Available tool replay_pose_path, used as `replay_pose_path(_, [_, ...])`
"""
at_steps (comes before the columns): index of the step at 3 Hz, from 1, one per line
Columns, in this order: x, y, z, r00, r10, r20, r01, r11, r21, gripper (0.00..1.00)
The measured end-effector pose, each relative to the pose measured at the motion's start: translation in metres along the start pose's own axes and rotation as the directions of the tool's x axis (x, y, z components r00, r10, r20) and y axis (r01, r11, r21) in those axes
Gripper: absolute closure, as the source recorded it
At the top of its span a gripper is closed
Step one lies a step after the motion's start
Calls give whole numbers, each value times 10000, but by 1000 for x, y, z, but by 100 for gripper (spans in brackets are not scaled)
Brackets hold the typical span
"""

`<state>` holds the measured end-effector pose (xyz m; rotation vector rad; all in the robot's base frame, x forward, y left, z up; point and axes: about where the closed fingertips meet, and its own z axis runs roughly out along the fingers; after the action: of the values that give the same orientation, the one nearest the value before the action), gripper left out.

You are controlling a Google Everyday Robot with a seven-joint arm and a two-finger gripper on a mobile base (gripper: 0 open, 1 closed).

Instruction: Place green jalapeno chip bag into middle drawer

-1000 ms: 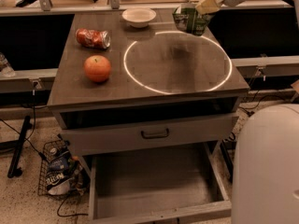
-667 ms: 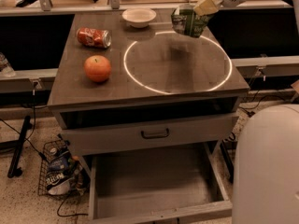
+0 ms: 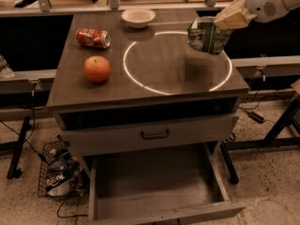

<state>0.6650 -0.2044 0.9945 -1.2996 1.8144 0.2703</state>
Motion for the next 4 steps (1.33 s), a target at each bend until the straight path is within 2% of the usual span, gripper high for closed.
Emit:
replay_pose_path(1, [25,18,13,9991,264,-318,-279,9985,-461,100])
replay_pose_path(2, [26,21,12,9992,255,-304,-270,9983,-515,100])
replay_pose_path(3, [40,53,-2,9998,150,-152,-166,9939,-1086,100])
replay_pose_path(4, [47,108,-35,9990,115,424,-47,9878,-1554,100])
